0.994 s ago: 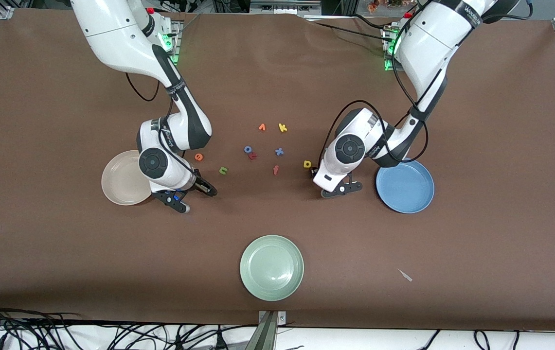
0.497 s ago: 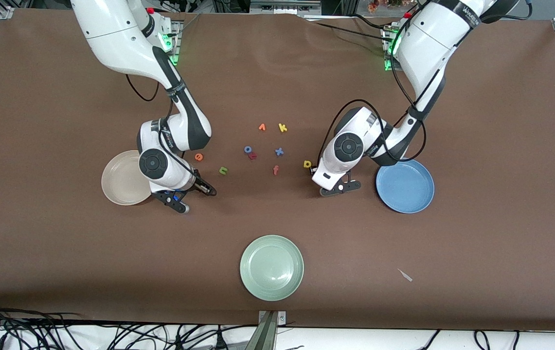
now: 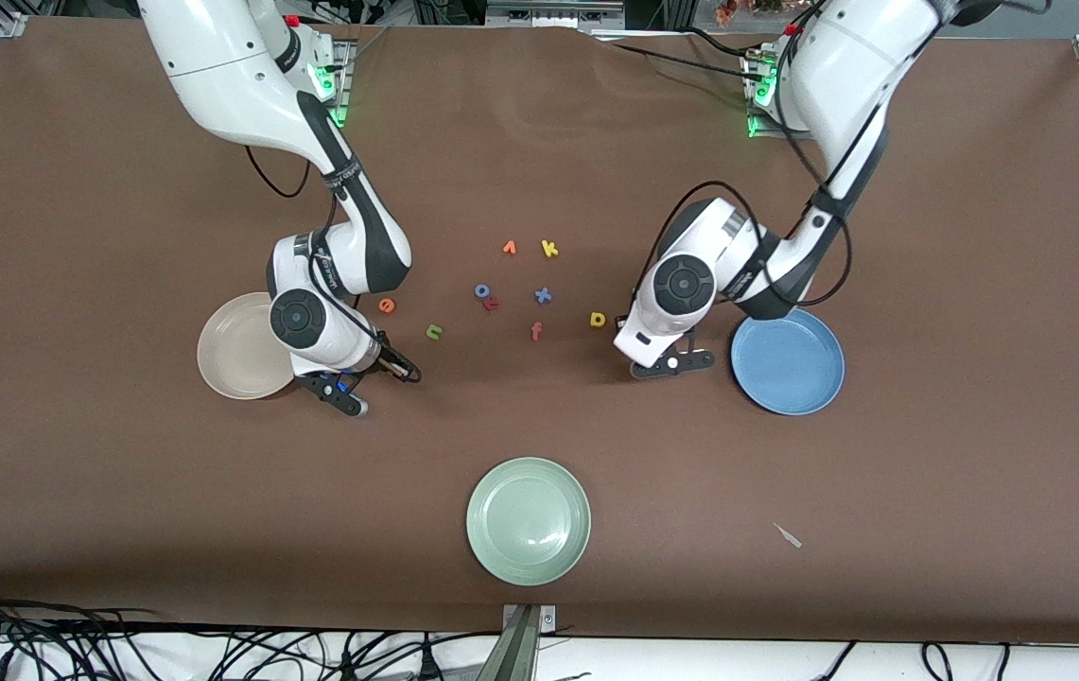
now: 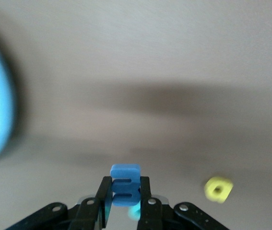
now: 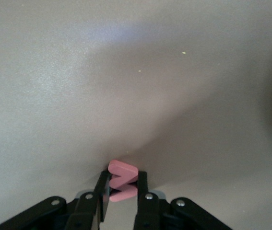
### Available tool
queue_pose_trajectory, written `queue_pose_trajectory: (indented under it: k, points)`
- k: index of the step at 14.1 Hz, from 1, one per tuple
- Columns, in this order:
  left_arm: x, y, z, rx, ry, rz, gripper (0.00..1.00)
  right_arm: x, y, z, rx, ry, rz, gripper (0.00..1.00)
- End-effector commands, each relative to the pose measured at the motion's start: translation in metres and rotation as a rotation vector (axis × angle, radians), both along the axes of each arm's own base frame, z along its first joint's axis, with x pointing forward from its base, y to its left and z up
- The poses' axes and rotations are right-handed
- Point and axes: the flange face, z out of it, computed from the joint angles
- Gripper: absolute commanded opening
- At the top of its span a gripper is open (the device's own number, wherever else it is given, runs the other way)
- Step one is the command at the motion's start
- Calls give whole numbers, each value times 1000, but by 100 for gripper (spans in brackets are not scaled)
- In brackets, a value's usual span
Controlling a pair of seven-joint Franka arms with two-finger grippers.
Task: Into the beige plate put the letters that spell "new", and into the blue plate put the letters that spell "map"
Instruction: 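Drop the w on the cream plate while the left gripper drops the m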
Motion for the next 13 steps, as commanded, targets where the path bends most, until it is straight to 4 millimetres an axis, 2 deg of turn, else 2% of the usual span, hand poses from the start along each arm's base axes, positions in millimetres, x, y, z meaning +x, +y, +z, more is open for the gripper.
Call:
queue_pose_trajectory:
  k: [1, 3, 5, 6, 8, 9, 11, 13]
  points:
    - [5, 50, 41, 42, 47, -115, 14, 3, 2, 9, 15, 3, 40, 0]
    - [18, 86, 39, 19, 71, -160, 13, 10, -6, 29, 15, 58, 109, 0]
    - [34, 132, 27, 27, 79, -220, 13, 12, -34, 49, 18, 94, 215, 0]
    - [40, 152, 13, 44, 84, -231, 13, 14, -51, 57, 18, 96, 252, 0]
    - [41, 165, -14, 55, 92, -239, 13, 8, -76, 65, 27, 99, 334, 0]
    - [44, 173, -20, 48, 85, -227, 14, 0, -91, 65, 27, 94, 364, 0]
    - [42, 174, -45, 35, 108, -231, 18, -19, -117, 64, 32, 32, 438, 0]
    - [42, 175, -50, 29, 106, -230, 24, -30, -155, 55, 28, -5, 551, 0]
